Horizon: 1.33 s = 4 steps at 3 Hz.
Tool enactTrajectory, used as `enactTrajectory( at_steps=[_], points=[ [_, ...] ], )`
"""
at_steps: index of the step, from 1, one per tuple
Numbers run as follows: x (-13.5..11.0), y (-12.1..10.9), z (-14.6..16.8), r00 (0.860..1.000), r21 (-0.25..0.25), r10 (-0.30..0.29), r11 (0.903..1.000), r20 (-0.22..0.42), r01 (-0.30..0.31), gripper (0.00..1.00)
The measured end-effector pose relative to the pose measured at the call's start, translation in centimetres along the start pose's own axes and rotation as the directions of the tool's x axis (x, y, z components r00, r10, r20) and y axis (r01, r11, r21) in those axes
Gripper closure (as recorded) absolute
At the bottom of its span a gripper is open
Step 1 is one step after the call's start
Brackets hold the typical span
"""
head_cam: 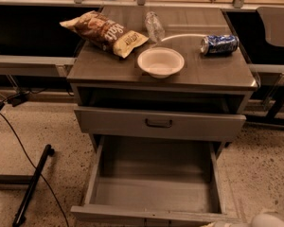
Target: Close middle drawer
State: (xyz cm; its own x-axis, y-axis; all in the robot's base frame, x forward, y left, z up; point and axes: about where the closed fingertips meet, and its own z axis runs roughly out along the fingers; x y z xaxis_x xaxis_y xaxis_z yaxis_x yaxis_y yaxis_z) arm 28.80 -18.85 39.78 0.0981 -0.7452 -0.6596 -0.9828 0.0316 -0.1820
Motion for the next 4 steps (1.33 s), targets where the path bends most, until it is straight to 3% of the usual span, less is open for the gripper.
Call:
enactTrajectory(
  at_steps=[1, 2, 3, 4],
  points=[
    [3.0, 0.6, 2.3, 0.998, 0.040, 0.003, 0.9992, -0.058, -0.001, 1.00],
    [4.7, 0.6, 3.7, 0.998, 0.072, 0.031, 0.9970, -0.054, -0.027, 1.00],
    [5.5, -0.6, 4.3, 0.997, 0.109, 0.073, 0.9914, -0.010, -0.072, 1.00],
    [5.3, -1.3, 4.5, 0.997, 0.120, 0.082, 0.9893, 0.013, -0.083, 1.00]
  ],
)
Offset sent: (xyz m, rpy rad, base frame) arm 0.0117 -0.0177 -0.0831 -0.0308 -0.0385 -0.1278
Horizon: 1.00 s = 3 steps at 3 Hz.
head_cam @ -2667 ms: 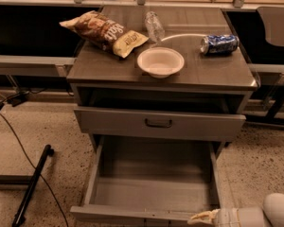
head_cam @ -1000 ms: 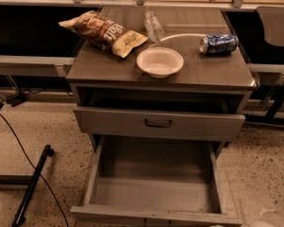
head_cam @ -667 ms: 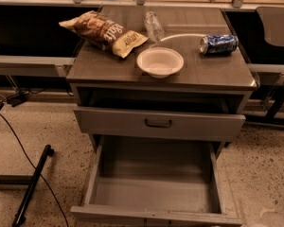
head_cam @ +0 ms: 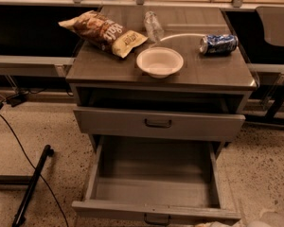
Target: Close middle drawer
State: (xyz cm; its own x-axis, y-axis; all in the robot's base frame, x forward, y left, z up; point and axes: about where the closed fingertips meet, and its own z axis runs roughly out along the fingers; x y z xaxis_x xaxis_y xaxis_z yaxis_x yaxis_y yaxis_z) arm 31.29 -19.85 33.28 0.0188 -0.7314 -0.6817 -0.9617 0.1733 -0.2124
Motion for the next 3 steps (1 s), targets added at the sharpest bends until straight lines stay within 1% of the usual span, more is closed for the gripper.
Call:
enactTrajectory(
  at_steps=[1, 2, 3],
  points=[
    [-0.59, -1.53, -0.36, 0.994, 0.062, -0.016, 0.9980, 0.112, 0.009, 1.00],
    [-0.63, -1.56, -0.29, 0.994, 0.062, -0.016, 0.9980, 0.111, 0.010, 1.00],
    [-1.11, -2.48, 0.07, 0.994, 0.070, -0.023, 0.9974, 0.106, 0.016, 1.00]
  ],
)
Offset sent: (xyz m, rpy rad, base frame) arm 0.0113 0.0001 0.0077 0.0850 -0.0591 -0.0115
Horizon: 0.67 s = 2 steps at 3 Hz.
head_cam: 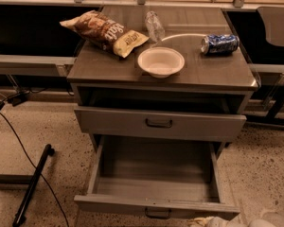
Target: Close middle drawer
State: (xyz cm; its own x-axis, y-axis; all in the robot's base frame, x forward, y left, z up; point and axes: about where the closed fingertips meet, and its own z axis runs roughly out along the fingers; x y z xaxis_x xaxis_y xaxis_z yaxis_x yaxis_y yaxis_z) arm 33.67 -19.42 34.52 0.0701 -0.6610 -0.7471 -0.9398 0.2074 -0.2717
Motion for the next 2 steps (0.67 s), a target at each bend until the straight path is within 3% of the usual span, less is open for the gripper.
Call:
enactTrajectory(
  at_steps=[2],
  points=[
    [-2.4, -5.9, 3.3, 0.999, 0.039, -0.047, 0.9982, 0.008, 0.047, 1.00]
  ],
)
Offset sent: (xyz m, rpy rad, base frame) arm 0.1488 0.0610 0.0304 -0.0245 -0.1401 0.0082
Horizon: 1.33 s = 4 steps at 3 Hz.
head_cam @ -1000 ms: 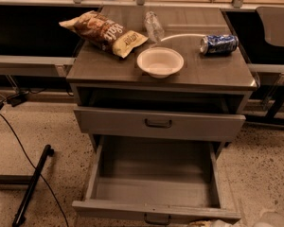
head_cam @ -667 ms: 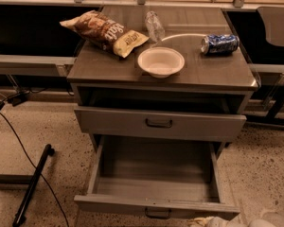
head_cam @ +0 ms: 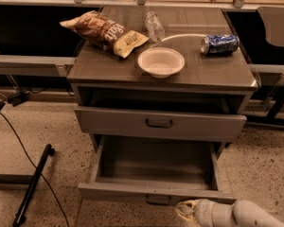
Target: Close middle drawer
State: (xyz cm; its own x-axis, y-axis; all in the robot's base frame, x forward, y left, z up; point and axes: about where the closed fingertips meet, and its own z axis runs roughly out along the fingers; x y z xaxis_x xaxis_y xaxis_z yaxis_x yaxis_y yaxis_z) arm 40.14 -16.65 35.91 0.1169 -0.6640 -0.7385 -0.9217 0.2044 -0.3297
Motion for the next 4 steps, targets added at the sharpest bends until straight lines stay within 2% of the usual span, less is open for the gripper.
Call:
enactTrajectory(
  at_steps=[1, 2, 3, 4],
  points=[
    [-0.1, 0.1, 0.0, 1.000, 0.001, 0.000, 1.0000, 0.000, 0.000, 1.00],
    [-0.1, -4.0, 1.7, 0.999, 0.045, 0.005, 0.9990, -0.033, -0.004, 1.00],
    [-0.2, -4.3, 2.0, 0.999, 0.042, 0.000, 0.9991, -0.038, 0.001, 1.00],
    [-0.5, -6.0, 3.7, 0.998, 0.025, -0.025, 0.9993, -0.066, 0.027, 1.00]
  ],
)
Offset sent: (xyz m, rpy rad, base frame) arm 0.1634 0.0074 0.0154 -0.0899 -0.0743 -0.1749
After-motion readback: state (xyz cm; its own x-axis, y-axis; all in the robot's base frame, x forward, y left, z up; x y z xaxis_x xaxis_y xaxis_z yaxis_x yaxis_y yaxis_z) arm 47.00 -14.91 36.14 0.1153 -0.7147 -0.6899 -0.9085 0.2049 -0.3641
